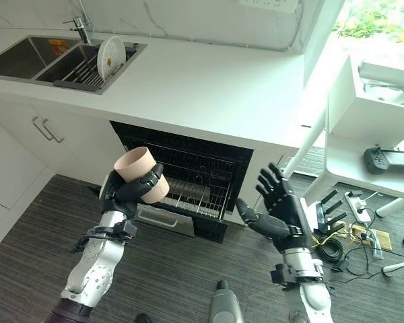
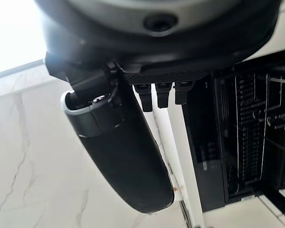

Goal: Place the dishes in the dishwasher.

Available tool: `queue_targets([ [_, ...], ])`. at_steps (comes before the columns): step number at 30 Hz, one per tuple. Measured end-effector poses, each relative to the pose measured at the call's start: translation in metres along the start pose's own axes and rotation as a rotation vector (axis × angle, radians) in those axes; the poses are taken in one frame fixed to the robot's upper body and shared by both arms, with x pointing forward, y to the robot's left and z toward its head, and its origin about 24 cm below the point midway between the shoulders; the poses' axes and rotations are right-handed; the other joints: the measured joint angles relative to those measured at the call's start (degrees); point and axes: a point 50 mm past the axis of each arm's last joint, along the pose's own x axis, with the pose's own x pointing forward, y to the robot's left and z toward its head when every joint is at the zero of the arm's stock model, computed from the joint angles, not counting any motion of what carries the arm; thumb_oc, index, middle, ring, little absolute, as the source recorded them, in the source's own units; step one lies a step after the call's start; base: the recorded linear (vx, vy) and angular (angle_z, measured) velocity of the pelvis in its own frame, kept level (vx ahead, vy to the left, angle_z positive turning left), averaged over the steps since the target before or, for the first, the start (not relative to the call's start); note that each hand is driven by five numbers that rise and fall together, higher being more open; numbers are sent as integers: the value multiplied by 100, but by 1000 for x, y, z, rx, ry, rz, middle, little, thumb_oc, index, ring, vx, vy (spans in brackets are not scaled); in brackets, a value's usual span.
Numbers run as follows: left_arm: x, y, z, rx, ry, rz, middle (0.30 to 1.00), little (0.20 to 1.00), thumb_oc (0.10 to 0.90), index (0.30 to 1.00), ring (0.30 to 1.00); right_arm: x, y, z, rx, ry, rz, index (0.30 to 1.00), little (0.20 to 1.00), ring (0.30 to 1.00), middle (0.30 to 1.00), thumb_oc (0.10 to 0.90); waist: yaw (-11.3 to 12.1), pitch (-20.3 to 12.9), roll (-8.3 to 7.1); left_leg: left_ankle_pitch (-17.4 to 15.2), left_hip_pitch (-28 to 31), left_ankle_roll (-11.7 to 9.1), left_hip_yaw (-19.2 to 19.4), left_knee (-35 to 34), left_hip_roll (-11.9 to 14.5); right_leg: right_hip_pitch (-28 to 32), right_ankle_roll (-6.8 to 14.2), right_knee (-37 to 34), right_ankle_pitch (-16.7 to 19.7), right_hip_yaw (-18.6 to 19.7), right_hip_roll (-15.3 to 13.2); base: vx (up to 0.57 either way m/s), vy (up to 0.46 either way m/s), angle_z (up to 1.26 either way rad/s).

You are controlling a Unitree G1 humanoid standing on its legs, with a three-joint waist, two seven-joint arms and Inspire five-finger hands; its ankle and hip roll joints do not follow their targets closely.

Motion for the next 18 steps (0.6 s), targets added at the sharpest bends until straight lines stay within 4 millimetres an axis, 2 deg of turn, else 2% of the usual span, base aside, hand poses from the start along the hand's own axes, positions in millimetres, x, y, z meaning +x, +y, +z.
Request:
queue_targets([
  [3,-2,-4,-7,-109,52,-5,300,300,400,300,300,10,10,0,-9,-2,62,900,900,900,900,800,77,-13,9,0,-63,3,-128,32,0,62,3,-12,-5,-121,-22,0,-2,19],
  [7,-4,-6,-22,-281,133,26,300,300,400,300,300,23,21,1,-110,34,173,900,900,900,900,800,188,-15,10,8,-70,11,-213,35,-3,131,1,-20,-9,-192,-38,2,-11,11],
  [13,-15,-6,-43,-305,234,44,300,300,400,300,300,30,41,-9,-115,98,238,900,900,900,900,800,446,-205,9,53,-162,19,-404,28,-11,174,-16,36,-82,-380,-66,8,-28,16],
  [18,-16,-2,-48,-295,254,58,300,300,400,300,300,33,57,-19,-126,184,292,900,900,900,900,800,626,-259,-24,59,-183,52,-482,25,-19,195,-9,107,-137,-450,-91,17,-14,9],
])
